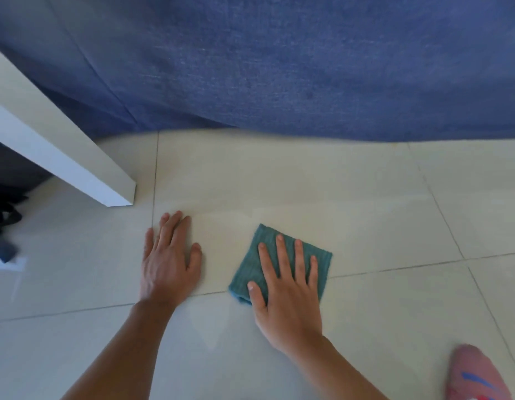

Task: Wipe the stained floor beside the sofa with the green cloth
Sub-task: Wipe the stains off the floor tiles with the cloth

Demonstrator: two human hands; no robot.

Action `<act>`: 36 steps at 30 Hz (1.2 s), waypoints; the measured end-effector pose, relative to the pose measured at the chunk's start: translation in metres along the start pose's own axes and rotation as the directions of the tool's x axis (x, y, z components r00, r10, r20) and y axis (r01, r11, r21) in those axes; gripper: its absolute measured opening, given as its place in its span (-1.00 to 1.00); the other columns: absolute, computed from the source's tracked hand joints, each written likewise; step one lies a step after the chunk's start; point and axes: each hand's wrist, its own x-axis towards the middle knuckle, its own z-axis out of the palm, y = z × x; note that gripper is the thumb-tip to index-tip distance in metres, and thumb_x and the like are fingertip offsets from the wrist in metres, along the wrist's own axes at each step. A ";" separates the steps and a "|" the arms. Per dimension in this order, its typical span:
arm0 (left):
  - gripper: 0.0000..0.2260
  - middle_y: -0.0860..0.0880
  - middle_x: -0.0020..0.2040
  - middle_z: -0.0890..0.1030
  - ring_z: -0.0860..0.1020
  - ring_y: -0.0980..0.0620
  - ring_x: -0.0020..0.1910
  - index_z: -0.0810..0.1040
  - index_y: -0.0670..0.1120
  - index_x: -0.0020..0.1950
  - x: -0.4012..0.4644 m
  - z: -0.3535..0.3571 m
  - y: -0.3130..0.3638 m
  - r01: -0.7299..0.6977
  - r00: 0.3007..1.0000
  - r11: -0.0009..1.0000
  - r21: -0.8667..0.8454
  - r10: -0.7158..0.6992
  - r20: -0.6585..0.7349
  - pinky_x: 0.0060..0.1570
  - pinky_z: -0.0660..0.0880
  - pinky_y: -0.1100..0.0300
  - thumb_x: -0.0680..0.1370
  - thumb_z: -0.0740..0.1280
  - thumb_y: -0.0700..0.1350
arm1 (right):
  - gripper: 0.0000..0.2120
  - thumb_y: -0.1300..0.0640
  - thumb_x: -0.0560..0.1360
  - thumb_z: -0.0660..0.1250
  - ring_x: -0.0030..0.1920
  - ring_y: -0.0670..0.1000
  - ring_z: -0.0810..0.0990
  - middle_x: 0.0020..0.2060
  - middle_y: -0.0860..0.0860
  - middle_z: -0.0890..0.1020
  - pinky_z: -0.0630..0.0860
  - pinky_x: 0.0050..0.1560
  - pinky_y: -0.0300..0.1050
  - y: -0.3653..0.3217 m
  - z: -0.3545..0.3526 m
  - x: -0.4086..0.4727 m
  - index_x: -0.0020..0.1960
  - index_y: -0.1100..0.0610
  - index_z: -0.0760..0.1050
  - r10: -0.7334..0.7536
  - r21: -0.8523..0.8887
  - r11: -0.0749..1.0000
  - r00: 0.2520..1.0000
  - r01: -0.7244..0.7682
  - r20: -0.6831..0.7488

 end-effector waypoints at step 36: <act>-0.50 -0.13 0.55 0.24 0.10 -0.07 0.57 0.27 -0.15 0.51 -0.080 -0.026 -0.065 0.319 0.936 0.947 -0.032 -0.320 -0.146 0.55 -0.04 0.03 0.64 -0.05 0.05 | -0.35 -0.27 0.62 -0.03 0.62 0.14 -0.32 0.66 -0.02 -0.16 -0.27 0.57 0.29 -0.099 0.013 0.025 0.65 -0.13 -0.10 -0.401 0.006 0.915 0.907 0.404 0.127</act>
